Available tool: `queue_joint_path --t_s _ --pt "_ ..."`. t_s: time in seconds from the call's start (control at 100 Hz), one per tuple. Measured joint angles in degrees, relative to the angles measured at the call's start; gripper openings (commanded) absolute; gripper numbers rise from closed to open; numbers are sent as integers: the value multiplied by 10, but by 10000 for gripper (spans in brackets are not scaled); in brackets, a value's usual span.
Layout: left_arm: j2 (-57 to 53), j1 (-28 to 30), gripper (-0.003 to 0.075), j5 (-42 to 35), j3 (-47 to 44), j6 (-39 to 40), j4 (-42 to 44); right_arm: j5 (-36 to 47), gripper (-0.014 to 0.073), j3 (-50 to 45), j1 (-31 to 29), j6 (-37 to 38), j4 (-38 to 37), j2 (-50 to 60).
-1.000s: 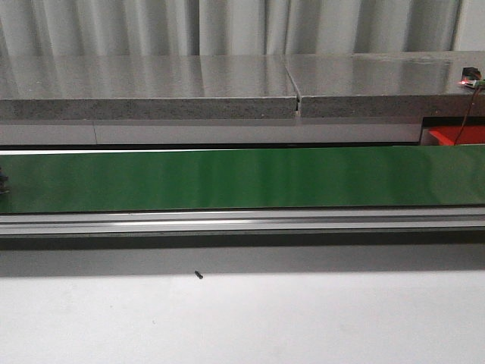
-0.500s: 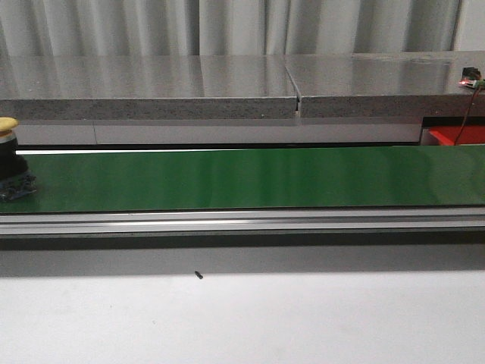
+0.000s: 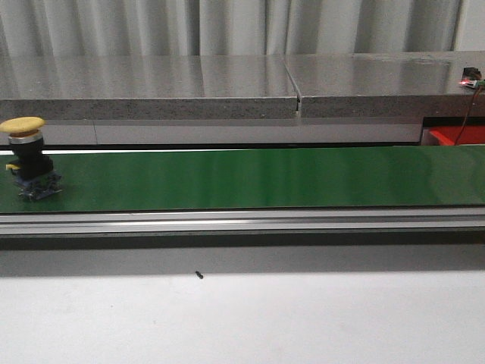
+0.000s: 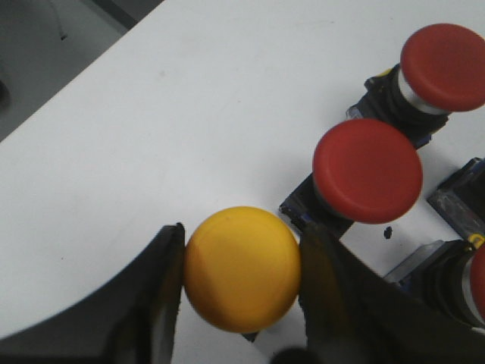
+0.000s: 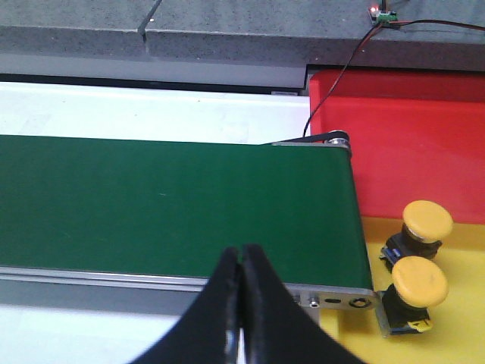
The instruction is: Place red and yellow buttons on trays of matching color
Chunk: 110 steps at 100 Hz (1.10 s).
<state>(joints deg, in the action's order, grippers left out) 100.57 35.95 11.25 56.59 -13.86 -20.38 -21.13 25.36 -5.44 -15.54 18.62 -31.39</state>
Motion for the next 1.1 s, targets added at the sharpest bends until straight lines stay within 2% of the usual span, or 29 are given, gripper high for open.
queue_joint_path --t_s 0.21,0.56,0.78,1.1 --pt "-18 2 131 27 0 0 4 0 -66 0 0 0 0 0" --pt "-148 8 131 115 0 0 20 0 -66 0 0 0 0 0" --pt "-208 -50 131 136 0 0 31 0 -66 0 0 0 0 0" --pt "-203 -165 131 149 0 0 35 0 -66 0 0 0 0 0"
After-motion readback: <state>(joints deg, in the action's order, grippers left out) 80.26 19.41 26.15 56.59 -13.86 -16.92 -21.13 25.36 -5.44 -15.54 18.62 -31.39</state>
